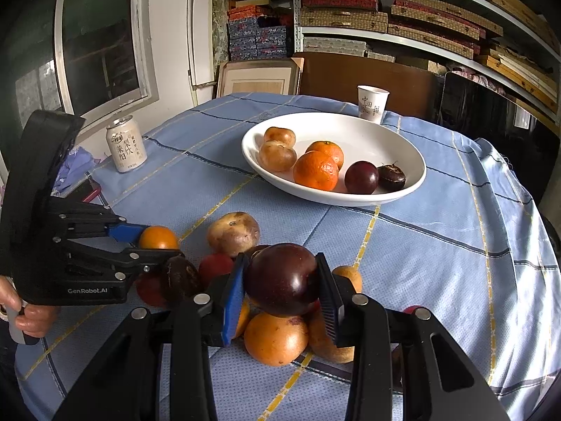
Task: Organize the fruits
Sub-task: 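Close the left gripper on the orange while the right holds the plum, then carry the orange and plum over the plate and open both grippers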
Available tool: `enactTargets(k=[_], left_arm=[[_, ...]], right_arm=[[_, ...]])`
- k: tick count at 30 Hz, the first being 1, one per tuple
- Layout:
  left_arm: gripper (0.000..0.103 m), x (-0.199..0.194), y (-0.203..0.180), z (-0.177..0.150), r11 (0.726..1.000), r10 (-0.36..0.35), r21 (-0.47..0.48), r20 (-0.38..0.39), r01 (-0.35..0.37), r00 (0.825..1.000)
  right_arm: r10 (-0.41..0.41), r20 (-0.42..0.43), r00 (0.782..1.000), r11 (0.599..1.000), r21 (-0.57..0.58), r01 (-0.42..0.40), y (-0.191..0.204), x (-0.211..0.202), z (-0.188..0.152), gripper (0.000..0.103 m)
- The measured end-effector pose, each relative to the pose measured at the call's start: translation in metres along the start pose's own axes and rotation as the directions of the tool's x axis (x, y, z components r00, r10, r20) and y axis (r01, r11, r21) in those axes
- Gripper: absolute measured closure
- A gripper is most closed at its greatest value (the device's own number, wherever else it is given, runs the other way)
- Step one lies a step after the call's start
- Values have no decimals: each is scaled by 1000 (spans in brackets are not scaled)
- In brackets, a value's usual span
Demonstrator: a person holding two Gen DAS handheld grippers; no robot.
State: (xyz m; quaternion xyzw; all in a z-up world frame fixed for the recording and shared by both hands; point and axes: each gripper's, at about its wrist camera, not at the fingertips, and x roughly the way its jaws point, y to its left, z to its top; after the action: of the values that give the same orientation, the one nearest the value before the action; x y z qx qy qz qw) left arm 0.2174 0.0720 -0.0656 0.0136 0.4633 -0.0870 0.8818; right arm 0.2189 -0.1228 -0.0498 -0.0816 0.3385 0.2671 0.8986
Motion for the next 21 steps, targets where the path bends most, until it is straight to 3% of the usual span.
enactTargets(k=[5, 14, 21], left_arm=[[66, -19, -3, -2, 1000, 20, 1, 85, -20, 996], [66, -42, -10, -11, 998, -48, -21, 170, 52, 984], [66, -52, -17, 23, 998, -67, 10, 209, 67, 976]], right_arm=[[3, 29, 1000, 1000, -9, -3, 1, -5, 0, 64], [30, 109, 994, 999, 10, -31, -5, -19, 1, 64], [55, 120, 991, 987, 144, -73, -34, -19, 7, 64]])
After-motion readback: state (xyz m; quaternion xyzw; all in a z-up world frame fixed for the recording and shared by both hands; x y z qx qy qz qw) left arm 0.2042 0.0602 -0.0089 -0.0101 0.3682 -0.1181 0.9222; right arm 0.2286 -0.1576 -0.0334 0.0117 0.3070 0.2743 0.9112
